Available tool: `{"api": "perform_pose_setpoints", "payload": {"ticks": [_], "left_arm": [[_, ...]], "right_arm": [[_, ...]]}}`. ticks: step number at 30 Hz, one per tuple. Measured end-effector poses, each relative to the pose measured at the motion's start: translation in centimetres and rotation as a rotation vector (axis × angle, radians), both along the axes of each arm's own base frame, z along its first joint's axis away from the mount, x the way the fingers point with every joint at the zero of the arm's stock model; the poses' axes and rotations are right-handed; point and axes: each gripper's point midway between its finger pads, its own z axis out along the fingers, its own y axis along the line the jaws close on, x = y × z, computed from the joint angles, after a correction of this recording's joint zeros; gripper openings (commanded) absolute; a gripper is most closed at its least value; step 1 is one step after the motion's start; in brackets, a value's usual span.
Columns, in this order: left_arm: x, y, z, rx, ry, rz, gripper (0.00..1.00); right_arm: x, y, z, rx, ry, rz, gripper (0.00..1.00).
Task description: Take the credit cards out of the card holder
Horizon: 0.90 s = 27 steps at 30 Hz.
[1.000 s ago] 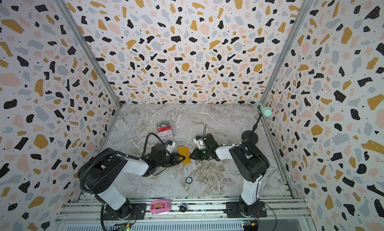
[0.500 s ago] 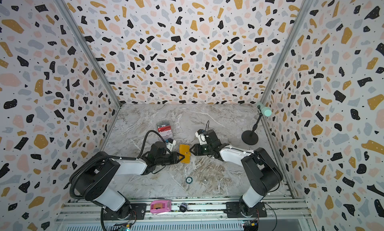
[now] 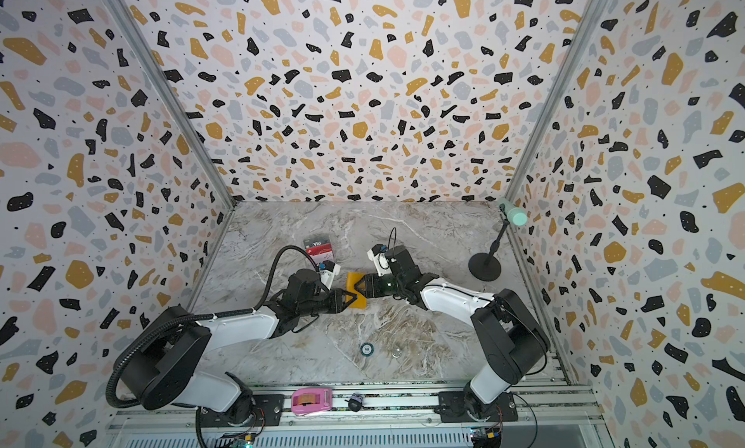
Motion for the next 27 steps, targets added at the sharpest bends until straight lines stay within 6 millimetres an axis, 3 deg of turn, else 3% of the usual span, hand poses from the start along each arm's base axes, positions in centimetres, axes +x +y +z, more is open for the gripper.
{"api": "perform_pose_setpoints", "payload": {"ticks": [7, 14, 27], "left_arm": [[0.2, 0.2, 1.4, -0.009, -0.043, 0.010, 0.10], [0.3, 0.4, 1.3, 0.000, -0.042, 0.021, 0.10], [0.4, 1.5, 1.0, 0.045, -0.037, 0.060, 0.09]], "right_arm": [[0.1, 0.2, 0.3, 0.007, -0.005, -0.004, 0.51], [0.4, 0.8, -0.1, 0.007, 0.006, -0.006, 0.47], [0.3, 2.2, -0.5, -0.001, 0.006, 0.008, 0.29]]}}
